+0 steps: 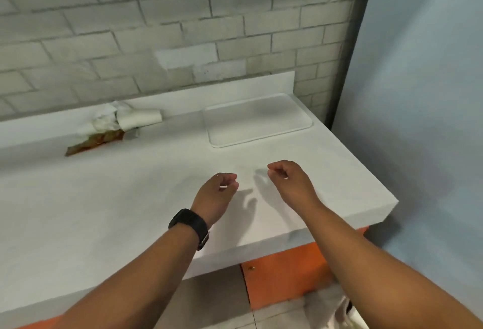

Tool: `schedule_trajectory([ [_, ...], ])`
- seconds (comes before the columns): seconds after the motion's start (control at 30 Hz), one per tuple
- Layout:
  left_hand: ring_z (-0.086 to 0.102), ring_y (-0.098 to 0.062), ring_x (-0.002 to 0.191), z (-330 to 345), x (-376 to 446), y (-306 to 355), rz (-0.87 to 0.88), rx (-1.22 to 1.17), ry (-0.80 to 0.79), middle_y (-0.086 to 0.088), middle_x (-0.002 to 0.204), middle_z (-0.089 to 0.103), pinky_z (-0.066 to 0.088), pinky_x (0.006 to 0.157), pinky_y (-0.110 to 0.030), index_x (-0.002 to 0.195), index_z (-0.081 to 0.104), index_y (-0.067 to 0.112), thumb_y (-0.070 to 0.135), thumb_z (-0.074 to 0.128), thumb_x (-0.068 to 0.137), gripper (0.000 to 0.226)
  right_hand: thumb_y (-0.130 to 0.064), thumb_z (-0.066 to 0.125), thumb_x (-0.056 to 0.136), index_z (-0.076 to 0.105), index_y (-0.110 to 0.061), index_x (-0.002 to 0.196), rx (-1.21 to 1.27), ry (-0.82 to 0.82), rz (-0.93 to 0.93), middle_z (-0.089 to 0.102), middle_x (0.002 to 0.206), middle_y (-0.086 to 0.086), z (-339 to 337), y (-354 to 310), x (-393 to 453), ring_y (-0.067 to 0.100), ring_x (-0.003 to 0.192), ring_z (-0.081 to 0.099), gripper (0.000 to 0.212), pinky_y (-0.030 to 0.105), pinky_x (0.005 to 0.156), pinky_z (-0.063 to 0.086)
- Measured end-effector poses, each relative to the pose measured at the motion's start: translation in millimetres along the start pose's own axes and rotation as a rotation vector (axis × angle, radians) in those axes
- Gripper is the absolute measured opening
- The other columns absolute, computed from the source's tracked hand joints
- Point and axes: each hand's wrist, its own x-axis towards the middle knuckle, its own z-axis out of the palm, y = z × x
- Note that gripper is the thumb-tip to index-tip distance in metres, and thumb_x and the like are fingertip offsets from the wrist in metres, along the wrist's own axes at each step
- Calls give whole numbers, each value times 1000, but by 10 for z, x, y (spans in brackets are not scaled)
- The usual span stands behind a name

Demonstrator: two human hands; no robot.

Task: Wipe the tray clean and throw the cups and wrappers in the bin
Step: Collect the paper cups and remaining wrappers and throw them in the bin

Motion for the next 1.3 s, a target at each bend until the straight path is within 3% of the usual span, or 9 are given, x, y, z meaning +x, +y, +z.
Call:
schedule_trajectory([
  [0.1, 56, 3, 80, -470, 57, -179, -24, 4, 42, 12, 102, 61, 43, 68, -19, 111, 61, 26, 26, 56, 93, 19, -24, 57, 93, 65, -18, 112, 1, -45, -19, 57, 110, -5, 435, -249, 63, 9, 100, 56, 21, 21, 89, 40],
  [0.33, 58, -4, 87, -1645, 205, -666, -48, 40, 103, 4, 116, 61, 44, 81, -24, 117, 61, 23, 26, 57, 93, 24, -25, 59, 92, 65, -19, 111, 17, -120, -54, 57, 111, -4, 1600, -792, 253, 9, 99, 56, 21, 21, 87, 39],
  [0.5, 58, -7, 97, -2302, 288, -970, -89, 26, 175, 7, 119, 59, 44, 84, -24, 115, 60, 26, 28, 57, 92, 23, -24, 61, 91, 67, -19, 109, 49, -176, -49, 56, 109, -4, 2247, -1064, 295, 9, 98, 56, 19, 32, 92, 48],
  [0.63, 57, -8, 96, -2571, 315, -1140, -112, 7, 219, 7, 118, 58, 42, 83, -24, 118, 60, 22, 26, 57, 93, 25, -24, 62, 90, 67, -21, 106, 71, -217, -41, 56, 110, -7, 2551, -1159, 333, 9, 98, 56, 17, 35, 93, 49],
  [0.87, 56, -6, 95, -2720, 413, -1329, -166, -6, 290, 8, 119, 58, 41, 85, -24, 118, 60, 23, 27, 57, 93, 25, -27, 61, 91, 64, -28, 105, 7, -324, -106, 55, 113, -8, 2775, -1259, 651, 6, 99, 54, 15, 15, 78, 37],
  [1.1, 58, -10, 100, -3067, 542, -1489, -219, 35, 397, 5, 126, 55, 42, 87, -26, 121, 58, 23, 29, 57, 93, 29, -26, 63, 89, 64, -28, 106, 19, -439, -143, 54, 113, -8, 3141, -1447, 1045, 8, 104, 52, 17, 18, 78, 38],
  [1.3, 57, -14, 107, -3398, 703, -1749, -266, 57, 443, 1, 130, 54, 42, 90, -26, 123, 57, 20, 28, 58, 92, 32, -24, 66, 87, 64, -27, 110, 35, -488, -62, 53, 113, -7, 3526, -1427, 1171, 8, 100, 56, 23, 37, 93, 51],
])
